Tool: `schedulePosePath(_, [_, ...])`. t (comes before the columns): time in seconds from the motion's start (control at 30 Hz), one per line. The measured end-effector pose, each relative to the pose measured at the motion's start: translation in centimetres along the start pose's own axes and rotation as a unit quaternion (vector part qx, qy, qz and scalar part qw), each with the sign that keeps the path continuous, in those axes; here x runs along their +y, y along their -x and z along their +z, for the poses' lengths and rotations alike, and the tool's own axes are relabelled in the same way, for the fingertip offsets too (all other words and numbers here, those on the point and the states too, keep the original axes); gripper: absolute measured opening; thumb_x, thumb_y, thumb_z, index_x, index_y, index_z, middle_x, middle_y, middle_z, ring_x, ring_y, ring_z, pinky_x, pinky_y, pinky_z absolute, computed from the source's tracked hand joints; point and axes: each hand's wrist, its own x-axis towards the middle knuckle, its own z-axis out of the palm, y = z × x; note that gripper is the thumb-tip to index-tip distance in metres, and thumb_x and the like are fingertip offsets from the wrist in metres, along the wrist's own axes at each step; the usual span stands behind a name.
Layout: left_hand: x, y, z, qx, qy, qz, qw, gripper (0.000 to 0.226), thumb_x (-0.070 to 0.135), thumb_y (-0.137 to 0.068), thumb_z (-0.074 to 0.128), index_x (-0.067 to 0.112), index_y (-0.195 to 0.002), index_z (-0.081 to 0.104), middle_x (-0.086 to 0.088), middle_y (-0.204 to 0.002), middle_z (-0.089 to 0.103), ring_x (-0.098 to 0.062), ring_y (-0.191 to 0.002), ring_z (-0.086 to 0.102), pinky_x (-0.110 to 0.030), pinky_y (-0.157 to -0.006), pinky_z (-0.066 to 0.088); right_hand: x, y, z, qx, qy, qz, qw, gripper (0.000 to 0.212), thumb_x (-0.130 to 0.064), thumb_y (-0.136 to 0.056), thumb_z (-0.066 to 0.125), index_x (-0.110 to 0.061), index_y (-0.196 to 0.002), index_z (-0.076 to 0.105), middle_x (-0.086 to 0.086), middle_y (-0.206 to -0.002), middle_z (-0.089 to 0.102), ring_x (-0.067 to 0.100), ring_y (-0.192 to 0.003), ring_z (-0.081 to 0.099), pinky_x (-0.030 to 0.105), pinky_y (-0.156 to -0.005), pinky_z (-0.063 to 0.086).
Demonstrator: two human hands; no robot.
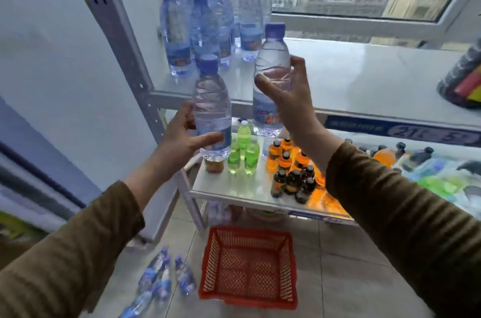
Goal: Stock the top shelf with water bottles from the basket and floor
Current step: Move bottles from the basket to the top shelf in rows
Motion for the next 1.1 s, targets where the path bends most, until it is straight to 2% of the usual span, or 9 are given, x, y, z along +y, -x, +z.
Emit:
schedulePosePath(0.17, [1.2,-2.5,0.0,0.011,-0.022,0.030,0.999,0.064,0.015,-0.076,0.087,0.020,-0.130,0.054,0.002,-0.121,0.070,-0.016,-0.111,0.067,-0.035,-0.095,0.055,-1.1,-4.5,-1.2,-0.006,0.009,-0.007,1.000,0.072,-0.051,-0.071,0.085,-0.021,-0.125,0.048,0.019,-0.121,0.067,0.034,-0.110,0.070,0.059,-0.101,0.056])
schedulePosePath(0.27, [1.5,-4.3,0.4,0.021,-0.006,0.038,0.999,0.063,0.014,-0.076,0.086,0.015,-0.130,0.053,0.000,-0.121,0.070,-0.019,-0.111,0.067,-0.037,-0.096,0.055,-1.4,-6.7,-1.2,-0.014,0.016,-0.008,1.000,0.072,-0.047,-0.071,0.085,-0.016,-0.125,0.048,0.018,-0.120,0.067,0.029,-0.109,0.071,0.055,-0.101,0.057])
schedulePosePath(0.4, [2.3,-6.7,1.5,0.033,0.041,0.028,0.998,0.065,0.010,-0.075,0.084,0.008,-0.130,0.050,-0.001,-0.120,0.071,-0.014,-0.110,0.069,-0.032,-0.094,0.057,-1.9,-10.1,-0.4,-0.031,0.030,0.001,0.999,0.082,-0.057,-0.061,0.086,-0.020,-0.124,0.047,0.014,-0.117,0.069,0.029,-0.108,0.072,0.057,-0.100,0.057])
schedulePosePath(0.57, [2.8,-10.1,3.0,0.054,0.042,0.025,0.997,0.060,0.012,-0.075,0.086,0.011,-0.126,0.054,-0.002,-0.119,0.072,-0.018,-0.110,0.069,-0.045,-0.098,0.055,-1.3,-15.3,1.6,-0.064,0.055,-0.009,0.996,0.089,-0.059,-0.054,0.089,-0.024,-0.122,0.044,0.009,-0.118,0.072,0.027,-0.106,0.074,0.058,-0.097,0.059])
schedulePosePath(0.67, [2.8,-12.0,3.8,0.073,0.047,0.015,0.996,0.062,0.027,-0.069,0.091,0.019,-0.121,0.057,-0.001,-0.117,0.073,-0.021,-0.107,0.070,-0.051,-0.095,0.056,-0.7,-17.6,2.7,-0.080,0.086,-0.020,0.993,0.085,-0.052,-0.063,0.092,-0.022,-0.126,0.043,0.004,-0.121,0.071,0.025,-0.107,0.073,0.056,-0.098,0.059])
schedulePosePath(0.77, [2.8,-13.4,4.6,0.107,0.029,0.007,0.994,0.061,0.041,-0.062,0.090,0.031,-0.114,0.059,0.004,-0.115,0.072,-0.022,-0.105,0.070,-0.048,-0.092,0.058,0.4,-19.4,3.6,-0.093,0.120,-0.040,0.988,0.079,-0.042,-0.075,0.092,-0.020,-0.131,0.041,0.001,-0.121,0.065,0.024,-0.108,0.068,0.051,-0.097,0.058])
schedulePosePath(0.87, [2.8,-14.5,5.4,0.123,0.018,-0.001,0.992,0.054,0.025,-0.070,0.090,0.030,-0.114,0.060,0.006,-0.112,0.071,-0.023,-0.105,0.070,-0.043,-0.089,0.059,1.6,-20.8,4.0,-0.103,0.118,-0.054,0.986,0.076,-0.040,-0.078,0.091,-0.020,-0.130,0.039,0.000,-0.121,0.063,0.021,-0.107,0.066,0.042,-0.092,0.057])
schedulePosePath(0.93, [2.7,-15.2,5.8,0.126,0.016,-0.007,0.992,0.053,0.020,-0.072,0.088,0.022,-0.117,0.061,-0.001,-0.114,0.072,-0.027,-0.106,0.071,-0.046,-0.089,0.060,2.4,-21.2,4.2,-0.111,0.121,-0.059,0.985,0.073,-0.039,-0.080,0.089,-0.018,-0.130,0.040,0.001,-0.121,0.064,0.020,-0.105,0.066,0.035,-0.088,0.053])
schedulePosePath(1.1, [2.5,-16.2,6.3,0.139,-0.012,-0.017,0.990,0.049,0.015,-0.077,0.086,0.018,-0.120,0.061,-0.002,-0.117,0.073,-0.023,-0.106,0.070,-0.047,-0.095,0.057,3.7,-21.8,4.5,-0.118,0.119,-0.065,0.984,0.073,-0.040,-0.082,0.087,-0.018,-0.132,0.040,0.008,-0.132,0.064,0.028,-0.116,0.065,0.034,-0.094,0.050])
